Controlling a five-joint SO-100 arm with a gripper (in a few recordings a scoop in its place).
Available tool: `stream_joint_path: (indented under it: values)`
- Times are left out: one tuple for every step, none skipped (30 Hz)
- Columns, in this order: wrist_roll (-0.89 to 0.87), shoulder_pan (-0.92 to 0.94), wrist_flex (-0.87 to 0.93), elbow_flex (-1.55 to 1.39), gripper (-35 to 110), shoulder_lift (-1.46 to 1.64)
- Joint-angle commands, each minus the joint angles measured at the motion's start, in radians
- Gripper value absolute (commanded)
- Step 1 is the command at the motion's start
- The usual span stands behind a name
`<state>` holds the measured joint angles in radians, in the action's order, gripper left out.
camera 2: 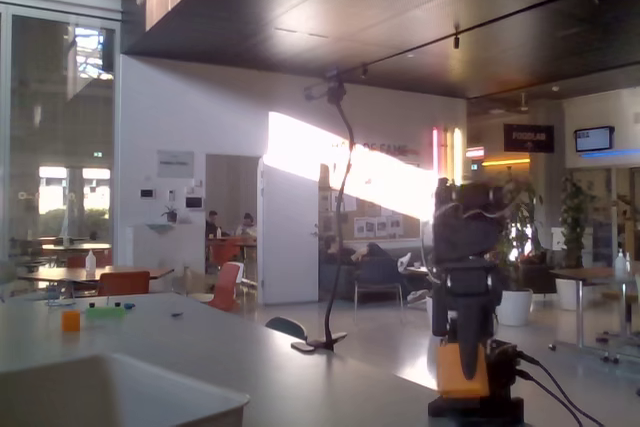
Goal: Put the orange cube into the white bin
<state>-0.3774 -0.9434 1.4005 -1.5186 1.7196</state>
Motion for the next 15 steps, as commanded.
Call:
stream_joint_path:
  values:
    - [0.005,0.046,-0.005,0.11,13,0.044]
    - [0.005,0.066,-0.005,0.141,13,0.044]
    - [0.005,0.089,-0.005,0.17,14,0.044]
    - [0.005,0.114,-0.005,0.198,14,0.044]
    - [0.009,0.138,-0.005,0.221,14,0.043]
    - [0.02,0.166,-0.006,0.242,14,0.043]
    - [0.035,0.196,-0.009,0.262,14,0.041]
    - [0.057,0.227,-0.012,0.281,13,0.041]
    - [0.08,0.259,-0.015,0.296,13,0.038]
    - [0.104,0.293,-0.017,0.311,13,0.034]
    - [0.127,0.327,-0.017,0.325,13,0.029]
    - [0.146,0.364,-0.017,0.336,13,0.028]
    - [0.161,0.399,-0.018,0.345,14,0.028]
    - [0.173,0.434,-0.02,0.351,14,0.028]
    - [0.181,0.469,-0.02,0.356,14,0.026]
